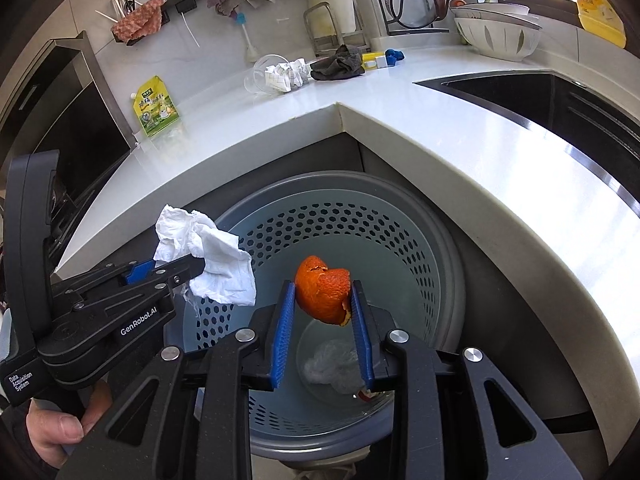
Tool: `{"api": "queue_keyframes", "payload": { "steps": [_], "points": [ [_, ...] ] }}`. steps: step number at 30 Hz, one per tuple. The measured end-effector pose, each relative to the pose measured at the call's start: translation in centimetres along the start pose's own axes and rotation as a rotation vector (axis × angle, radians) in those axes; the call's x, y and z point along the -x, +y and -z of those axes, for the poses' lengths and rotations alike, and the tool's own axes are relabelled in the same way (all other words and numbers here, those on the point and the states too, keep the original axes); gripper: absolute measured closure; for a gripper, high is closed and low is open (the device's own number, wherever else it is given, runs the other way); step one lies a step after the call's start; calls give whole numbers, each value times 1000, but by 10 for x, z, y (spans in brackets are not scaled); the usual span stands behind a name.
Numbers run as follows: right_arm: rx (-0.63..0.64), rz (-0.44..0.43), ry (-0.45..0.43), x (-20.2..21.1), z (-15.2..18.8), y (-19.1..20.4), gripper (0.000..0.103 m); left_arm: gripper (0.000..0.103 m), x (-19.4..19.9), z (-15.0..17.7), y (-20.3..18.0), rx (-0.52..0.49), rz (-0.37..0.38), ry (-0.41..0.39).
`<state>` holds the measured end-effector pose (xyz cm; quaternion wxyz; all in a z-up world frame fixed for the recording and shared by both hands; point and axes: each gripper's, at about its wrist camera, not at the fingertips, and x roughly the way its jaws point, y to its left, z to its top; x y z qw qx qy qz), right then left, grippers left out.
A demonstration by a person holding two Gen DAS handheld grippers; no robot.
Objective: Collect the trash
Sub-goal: 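Carry tissue and orange peel over the basket and open both tools, then move both open tools back toward the dark cloth and paper cup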
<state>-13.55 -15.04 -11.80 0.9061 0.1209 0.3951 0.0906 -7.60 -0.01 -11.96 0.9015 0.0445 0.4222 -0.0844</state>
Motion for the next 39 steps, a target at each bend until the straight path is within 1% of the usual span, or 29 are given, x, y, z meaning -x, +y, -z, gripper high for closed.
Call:
{"api": "queue_keyframes", "payload": {
  "steps": [2,4,5,6,18,22,26,30,33,36,39],
  "points": [
    [0,4,-3,1,0,0,74,73,0,-1,0,0,-5,1],
    [-3,7,-15,3,0,-1,66,49,1,-1,1,7,-9,-5],
    [-6,6,-23,5,0,-2,57,46,3,0,2,11,-15,-13],
    [-10,3,-32,7,0,-2,53,44,5,-1,3,12,-18,-21],
    [-18,5,-42,10,0,-3,53,43,7,-1,5,20,-19,-23],
    [-21,3,-44,11,0,-4,53,37,7,0,6,26,-17,-26],
    [-26,4,-43,11,0,-4,52,36,8,-1,8,32,-20,-27],
    [-26,3,-43,11,0,-4,52,32,9,-2,11,45,-11,-26],
    [-22,-1,-50,15,-1,-3,52,32,11,-4,14,52,-10,-27],
    [-12,-1,-57,18,-6,-3,50,32,11,-8,16,55,-3,-23],
    [12,13,-76,24,-17,-2,47,29,14,-16,19,44,-7,-32]
  ]
}}
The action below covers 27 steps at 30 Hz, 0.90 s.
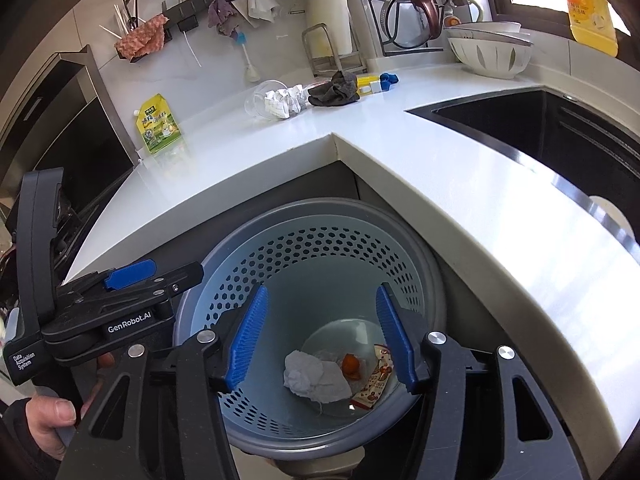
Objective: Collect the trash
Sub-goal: 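Move both open tools back toward the dark cloth and paper cup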
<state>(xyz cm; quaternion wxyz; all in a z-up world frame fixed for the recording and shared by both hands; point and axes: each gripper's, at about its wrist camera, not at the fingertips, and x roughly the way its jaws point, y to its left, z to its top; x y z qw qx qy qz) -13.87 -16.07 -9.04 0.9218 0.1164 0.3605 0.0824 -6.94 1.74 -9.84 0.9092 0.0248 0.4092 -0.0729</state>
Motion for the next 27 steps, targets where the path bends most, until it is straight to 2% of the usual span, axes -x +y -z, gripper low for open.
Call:
{"api": "queue_keyframes", "payload": {
  "steps": [8,15,21,27],
  "points": [
    [8,-6,-86,6,-57,-8,41,24,11,-46,15,24,1,-78],
    [62,7,-133,-8,-114,-9,37,19,7,-96,22,37,-38,-167],
    [95,-10,-98,-46,-160,-12,37,13,-16,-135,27,69,-74,-199],
    [94,-15,-44,-93,-195,-21,37,13,-50,-158,28,103,-86,-166]
  ]
}}
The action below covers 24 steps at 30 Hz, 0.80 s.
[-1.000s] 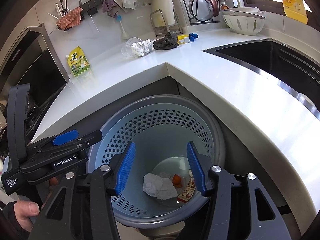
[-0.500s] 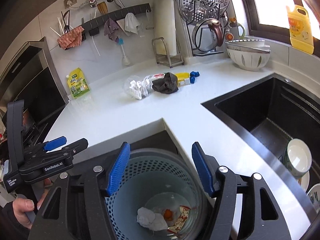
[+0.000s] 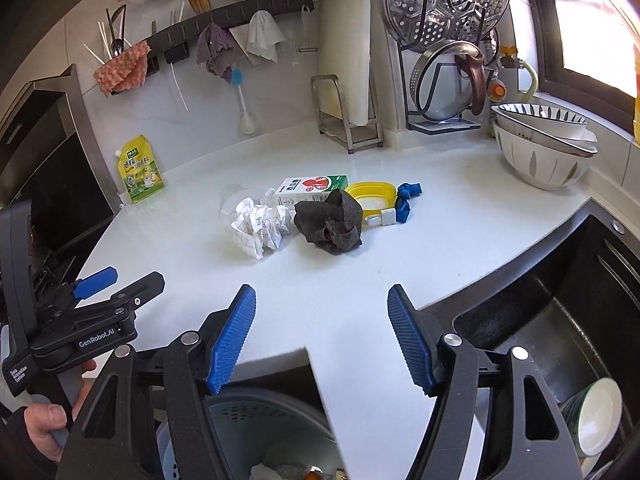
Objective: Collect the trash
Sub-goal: 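Move both open tools back toward the dark cloth and paper cup, then grasp the dark grey cloth with the right tool and lift it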
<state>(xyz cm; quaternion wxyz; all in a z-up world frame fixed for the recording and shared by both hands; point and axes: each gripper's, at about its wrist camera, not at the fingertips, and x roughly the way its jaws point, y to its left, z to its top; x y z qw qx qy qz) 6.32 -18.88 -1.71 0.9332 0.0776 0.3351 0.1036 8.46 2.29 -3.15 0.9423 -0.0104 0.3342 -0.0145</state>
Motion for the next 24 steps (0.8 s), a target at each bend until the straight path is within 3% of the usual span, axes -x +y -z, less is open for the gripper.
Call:
{"api": "queue_keyframes", "payload": {
  "steps": [12,24],
  "points": [
    [-14,-19,72,-79,-37,-18,37,13,-51,-19,-1,32,-58,33],
    [-8,-22,158,-126,-49,-19,38,13,-67,-23,-2,66,-46,48]
  ]
}}
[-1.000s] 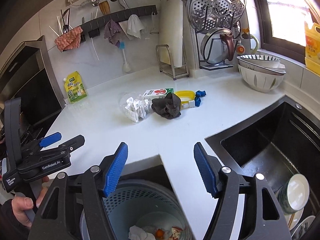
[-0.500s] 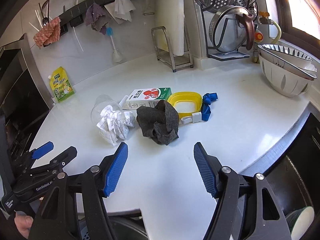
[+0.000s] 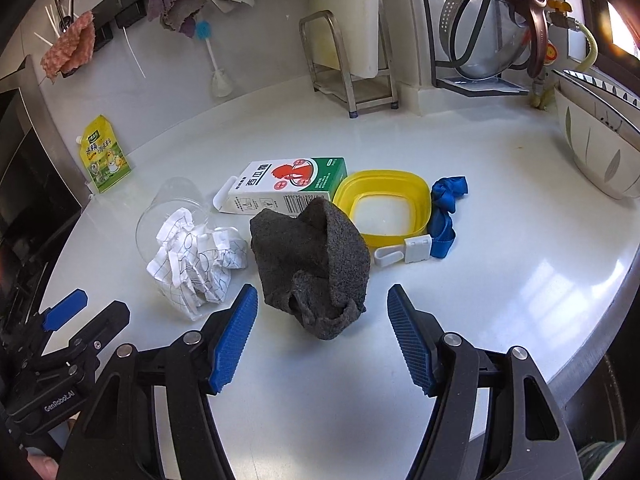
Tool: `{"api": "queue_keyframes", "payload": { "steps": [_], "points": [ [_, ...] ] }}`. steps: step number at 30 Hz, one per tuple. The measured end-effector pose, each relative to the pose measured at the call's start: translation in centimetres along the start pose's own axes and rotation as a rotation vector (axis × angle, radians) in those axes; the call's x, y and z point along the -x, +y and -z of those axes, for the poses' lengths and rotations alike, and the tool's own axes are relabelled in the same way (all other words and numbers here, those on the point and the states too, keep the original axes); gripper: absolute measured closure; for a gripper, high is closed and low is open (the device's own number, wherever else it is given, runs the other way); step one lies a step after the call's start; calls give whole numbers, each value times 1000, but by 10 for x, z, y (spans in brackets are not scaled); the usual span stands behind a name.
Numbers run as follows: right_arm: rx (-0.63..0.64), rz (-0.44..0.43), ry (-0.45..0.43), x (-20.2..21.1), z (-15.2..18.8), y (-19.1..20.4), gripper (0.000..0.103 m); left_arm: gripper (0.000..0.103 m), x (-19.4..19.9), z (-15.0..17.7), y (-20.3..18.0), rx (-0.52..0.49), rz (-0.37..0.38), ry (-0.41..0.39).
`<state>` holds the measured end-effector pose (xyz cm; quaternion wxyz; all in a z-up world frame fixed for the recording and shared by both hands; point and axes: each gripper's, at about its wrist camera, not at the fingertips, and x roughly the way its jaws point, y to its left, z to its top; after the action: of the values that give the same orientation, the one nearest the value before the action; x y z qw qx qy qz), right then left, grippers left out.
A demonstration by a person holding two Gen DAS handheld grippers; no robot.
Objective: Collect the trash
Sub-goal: 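Grasp the dark grey cloth with the right tool and lift it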
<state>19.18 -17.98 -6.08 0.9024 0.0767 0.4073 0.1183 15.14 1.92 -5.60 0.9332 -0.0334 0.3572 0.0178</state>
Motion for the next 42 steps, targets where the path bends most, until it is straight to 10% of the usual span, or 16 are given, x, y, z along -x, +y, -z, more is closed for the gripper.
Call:
{"api": "queue_keyframes", "payload": {
  "steps": [15,42],
  "points": [
    [30,-51,-34,10,3,4,68,13,-5,-1,-17,-3,2,23],
    [-218,-181,-272,84,6,-81,70,13,-31,-7,-82,-65,-115,56]
  ]
}}
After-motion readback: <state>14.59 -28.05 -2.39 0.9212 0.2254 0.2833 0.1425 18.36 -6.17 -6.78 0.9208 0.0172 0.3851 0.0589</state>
